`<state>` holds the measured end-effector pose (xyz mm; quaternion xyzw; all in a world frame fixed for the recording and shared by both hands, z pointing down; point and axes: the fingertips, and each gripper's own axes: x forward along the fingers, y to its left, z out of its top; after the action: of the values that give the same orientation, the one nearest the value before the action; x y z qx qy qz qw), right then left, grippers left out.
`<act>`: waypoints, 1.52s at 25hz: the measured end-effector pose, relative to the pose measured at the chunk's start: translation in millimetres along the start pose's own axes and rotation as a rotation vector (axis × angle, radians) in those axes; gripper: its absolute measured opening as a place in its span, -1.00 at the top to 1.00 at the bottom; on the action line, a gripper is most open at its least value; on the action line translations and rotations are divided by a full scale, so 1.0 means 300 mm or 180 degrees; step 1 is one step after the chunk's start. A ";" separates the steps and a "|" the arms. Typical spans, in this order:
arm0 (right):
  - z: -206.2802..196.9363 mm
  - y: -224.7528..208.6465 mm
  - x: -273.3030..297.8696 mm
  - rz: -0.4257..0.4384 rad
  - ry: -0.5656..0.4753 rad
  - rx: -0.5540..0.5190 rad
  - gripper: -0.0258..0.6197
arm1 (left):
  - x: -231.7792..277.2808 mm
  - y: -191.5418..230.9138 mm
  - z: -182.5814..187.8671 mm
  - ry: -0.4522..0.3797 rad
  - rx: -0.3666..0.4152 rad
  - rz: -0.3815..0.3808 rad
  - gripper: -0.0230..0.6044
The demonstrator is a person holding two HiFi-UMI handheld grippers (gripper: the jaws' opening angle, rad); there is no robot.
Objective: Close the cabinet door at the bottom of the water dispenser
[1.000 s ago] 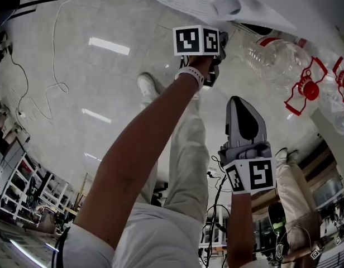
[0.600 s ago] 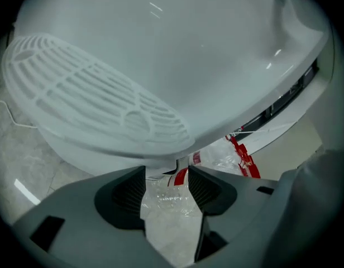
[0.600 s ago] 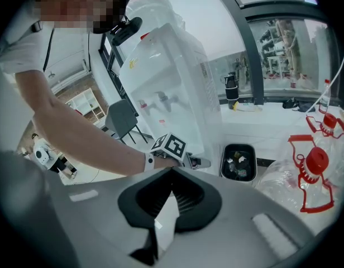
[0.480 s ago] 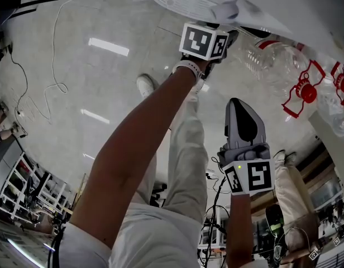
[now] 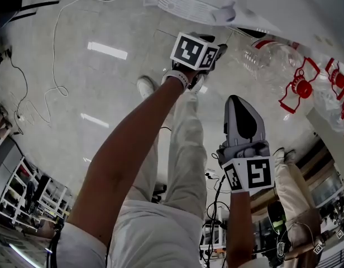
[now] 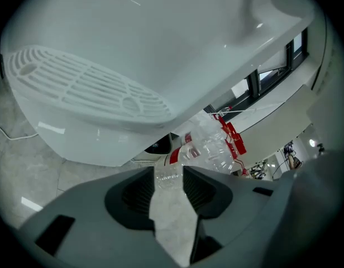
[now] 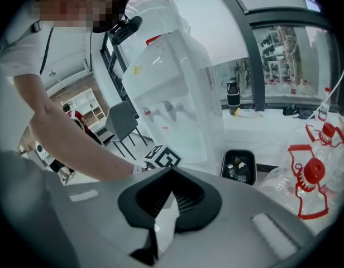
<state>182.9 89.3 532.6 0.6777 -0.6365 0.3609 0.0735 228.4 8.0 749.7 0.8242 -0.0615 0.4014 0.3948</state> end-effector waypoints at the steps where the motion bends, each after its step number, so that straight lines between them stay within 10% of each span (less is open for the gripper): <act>1: 0.012 0.004 -0.005 -0.0008 -0.0016 -0.0003 0.89 | -0.019 -0.002 -0.011 -0.0006 0.0000 0.0020 0.55; 3: 0.041 0.015 -0.014 -0.0028 -0.0058 -0.0007 0.89 | -0.065 -0.002 -0.021 -0.0069 0.0001 0.0082 0.90; 23: 0.364 0.224 -0.209 -0.0170 -0.0278 -0.0113 0.89 | -0.724 -0.185 0.024 -0.0518 -0.0073 0.0287 0.91; 38: 0.594 0.422 -0.388 -0.0274 -0.0452 -0.0322 0.89 | -1.387 -0.439 0.273 -0.1320 0.0491 0.0448 0.91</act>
<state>145.6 61.2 289.3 0.7237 -0.6278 0.2758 0.0778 54.8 -49.5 344.9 0.9104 -0.1678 0.2536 0.2806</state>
